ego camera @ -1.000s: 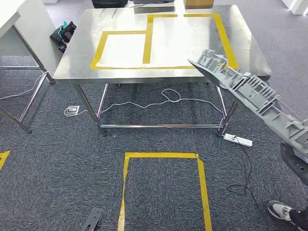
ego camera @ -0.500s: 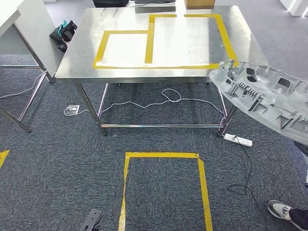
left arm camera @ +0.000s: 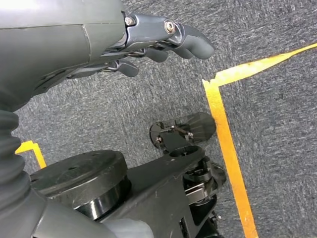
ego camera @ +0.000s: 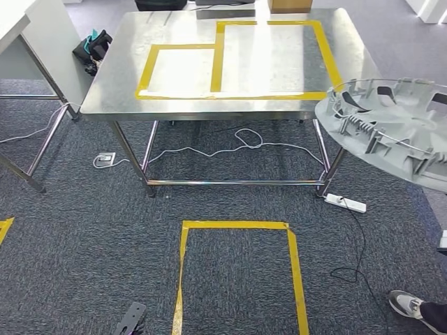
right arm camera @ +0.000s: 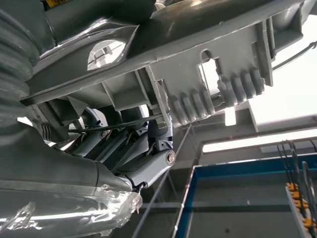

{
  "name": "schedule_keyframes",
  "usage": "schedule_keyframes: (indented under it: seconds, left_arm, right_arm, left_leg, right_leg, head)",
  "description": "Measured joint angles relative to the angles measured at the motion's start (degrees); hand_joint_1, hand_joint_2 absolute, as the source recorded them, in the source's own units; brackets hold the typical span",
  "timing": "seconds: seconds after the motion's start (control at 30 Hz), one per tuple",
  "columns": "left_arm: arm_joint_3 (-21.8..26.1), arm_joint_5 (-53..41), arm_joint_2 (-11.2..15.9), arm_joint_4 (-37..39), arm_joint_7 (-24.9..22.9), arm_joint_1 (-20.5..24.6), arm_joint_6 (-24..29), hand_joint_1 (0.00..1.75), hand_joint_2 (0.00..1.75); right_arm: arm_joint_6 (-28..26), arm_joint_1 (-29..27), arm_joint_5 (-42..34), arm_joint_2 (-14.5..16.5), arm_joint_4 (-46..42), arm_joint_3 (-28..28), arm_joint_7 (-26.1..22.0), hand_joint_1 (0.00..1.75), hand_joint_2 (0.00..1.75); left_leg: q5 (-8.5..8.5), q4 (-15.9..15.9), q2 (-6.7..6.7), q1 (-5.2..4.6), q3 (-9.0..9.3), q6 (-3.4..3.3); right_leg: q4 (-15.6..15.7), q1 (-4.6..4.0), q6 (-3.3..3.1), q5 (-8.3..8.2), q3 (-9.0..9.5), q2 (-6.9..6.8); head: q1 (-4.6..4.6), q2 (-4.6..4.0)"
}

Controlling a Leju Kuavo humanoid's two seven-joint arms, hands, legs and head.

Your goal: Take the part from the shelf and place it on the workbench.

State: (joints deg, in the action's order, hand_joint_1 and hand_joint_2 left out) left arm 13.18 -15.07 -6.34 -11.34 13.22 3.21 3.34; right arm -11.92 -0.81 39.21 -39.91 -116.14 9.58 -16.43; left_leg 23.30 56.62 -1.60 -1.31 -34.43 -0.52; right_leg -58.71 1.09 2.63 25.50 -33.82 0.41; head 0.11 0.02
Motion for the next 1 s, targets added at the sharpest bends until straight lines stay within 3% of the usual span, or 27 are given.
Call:
schedule_keyframes:
  seconds: [0.23, 1.0]
  left_arm:
    - [0.3, 0.7, 0.0, 0.0, 0.2, 0.0, -0.3, 0.0, 1.75]
    - [1.3, 0.7, -0.8, 0.0, 0.2, 0.1, 0.5, 0.0, 1.75]
  right_arm:
    - [-0.1, 1.4, 0.4, -2.0, 0.6, -0.4, 0.5, 1.75, 1.75]
    - [-1.0, -1.2, -0.5, -3.9, 0.6, 2.8, -0.3, 1.75, 1.75]
  left_leg:
    - [-0.01, 0.0, 0.0, 0.0, 0.0, -0.02]
    - [0.0, 0.0, 0.0, -0.03, -0.02, -0.05]
  right_leg:
    - [0.0, 0.0, 0.0, 0.0, 0.0, 0.0]
    - [0.0, 0.04, 0.01, 0.0, -0.03, 0.0]
  head:
    - [-0.01, 0.0]
    - [-0.01, -0.01]
